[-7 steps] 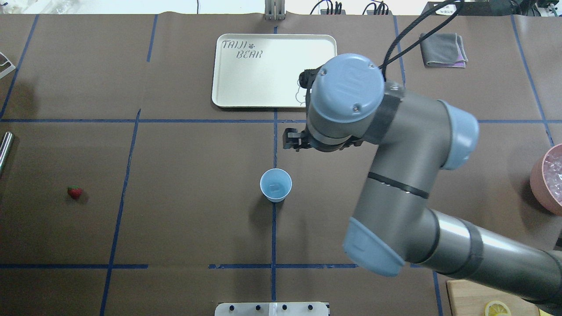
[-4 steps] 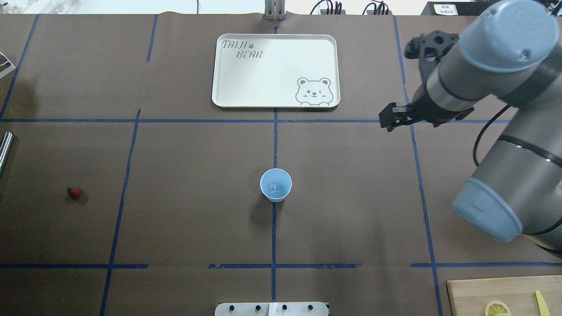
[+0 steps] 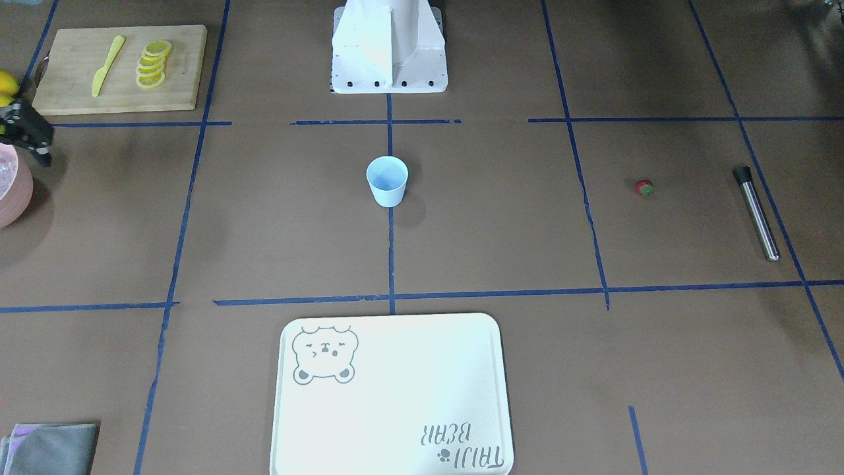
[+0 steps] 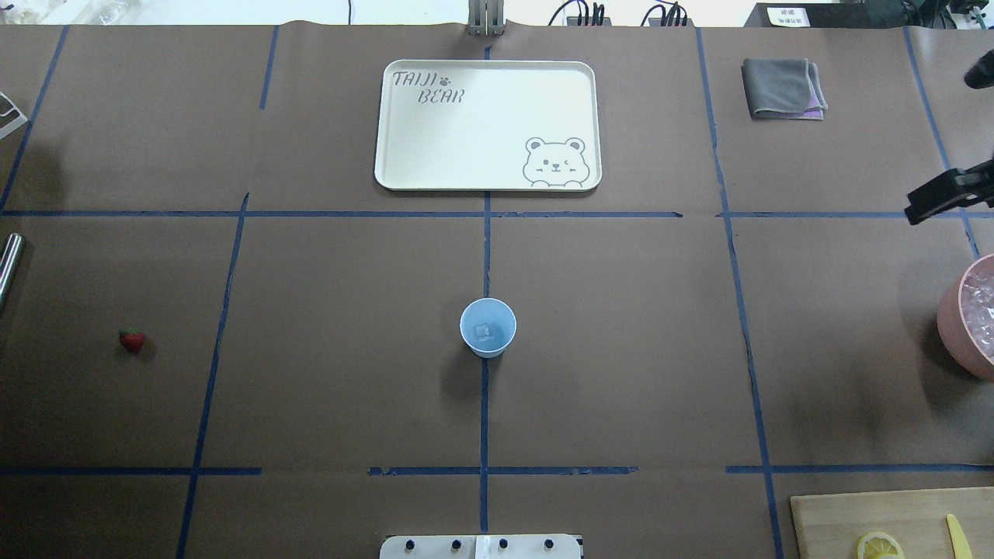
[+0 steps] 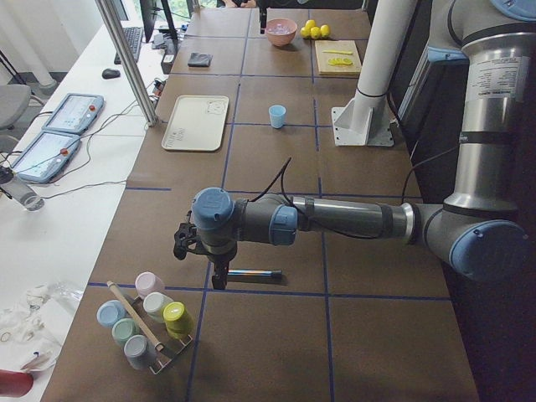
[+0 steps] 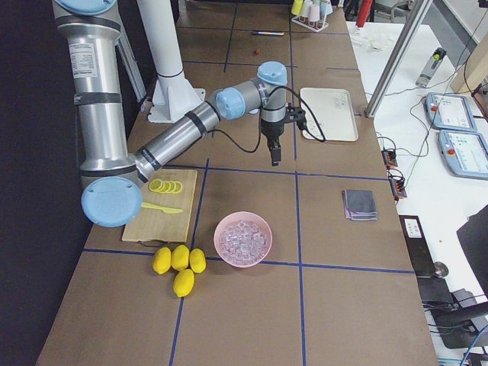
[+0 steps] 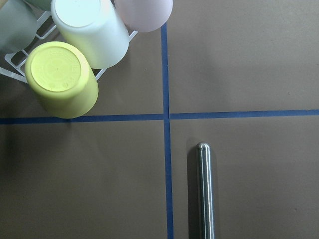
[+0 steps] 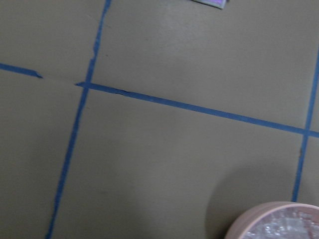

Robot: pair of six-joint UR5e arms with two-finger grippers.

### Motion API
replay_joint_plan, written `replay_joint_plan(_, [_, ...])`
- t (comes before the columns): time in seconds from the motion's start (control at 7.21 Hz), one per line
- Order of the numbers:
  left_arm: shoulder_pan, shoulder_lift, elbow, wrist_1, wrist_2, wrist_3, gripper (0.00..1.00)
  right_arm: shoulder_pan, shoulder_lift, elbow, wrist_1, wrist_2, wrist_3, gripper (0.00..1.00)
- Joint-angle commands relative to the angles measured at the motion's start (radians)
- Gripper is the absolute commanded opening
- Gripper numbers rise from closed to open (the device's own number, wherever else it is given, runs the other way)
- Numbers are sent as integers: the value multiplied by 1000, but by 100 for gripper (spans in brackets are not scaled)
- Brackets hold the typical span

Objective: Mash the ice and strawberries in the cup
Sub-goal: 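Move the empty right gripper back over the pink ice bowl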

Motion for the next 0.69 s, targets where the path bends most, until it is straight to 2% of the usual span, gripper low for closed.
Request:
replay_joint_plan(0.0, [-2,0,0,-1,-1,0,100,128,-106,-74,41,77,-240,99])
replay_joint_plan(0.14, [0,0,0,1,1,-2,100,174,-140,-104,68,104,-312,99])
replay_joint_plan(0.42, [0,0,0,-1,1,-2,100,196,-236,-201,282,118,-342,99])
replay_joint_plan(0.55, [0,0,0,-1,1,0,100,196,-243,-289,386,168,-341,98])
